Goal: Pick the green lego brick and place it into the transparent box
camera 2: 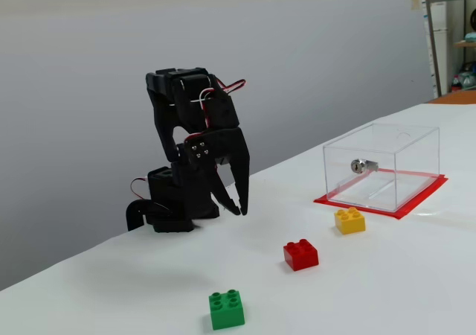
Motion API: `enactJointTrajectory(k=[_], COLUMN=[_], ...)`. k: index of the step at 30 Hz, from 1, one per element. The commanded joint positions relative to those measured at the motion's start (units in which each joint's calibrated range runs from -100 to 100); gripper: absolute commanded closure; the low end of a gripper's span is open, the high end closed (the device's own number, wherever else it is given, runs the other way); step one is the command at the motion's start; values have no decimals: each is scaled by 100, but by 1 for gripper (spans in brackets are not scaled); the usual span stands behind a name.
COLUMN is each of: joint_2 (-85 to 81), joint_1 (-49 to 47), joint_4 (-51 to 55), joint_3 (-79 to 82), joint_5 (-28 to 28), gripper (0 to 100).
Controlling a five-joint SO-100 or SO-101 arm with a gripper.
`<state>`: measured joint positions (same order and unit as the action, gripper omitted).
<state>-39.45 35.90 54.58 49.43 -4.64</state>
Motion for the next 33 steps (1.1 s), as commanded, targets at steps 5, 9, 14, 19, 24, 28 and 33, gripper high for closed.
enactJointTrajectory(k=[5, 9, 14, 19, 24, 28, 33], joint_2=[1090, 1522, 2006, 2456, 2846, 2973, 2982], joint_1=[96, 244, 517, 798, 850, 791, 688], joint_4=[-593, -820, -1263, -1594, -1525, -1525, -1525], joint_3=[-955, -1317, -1471, -1606, -1914, -1959, -1941], joint_5=[-16, -32, -37, -6, 20, 5, 20], gripper=[98, 98, 98, 98, 95, 80, 71])
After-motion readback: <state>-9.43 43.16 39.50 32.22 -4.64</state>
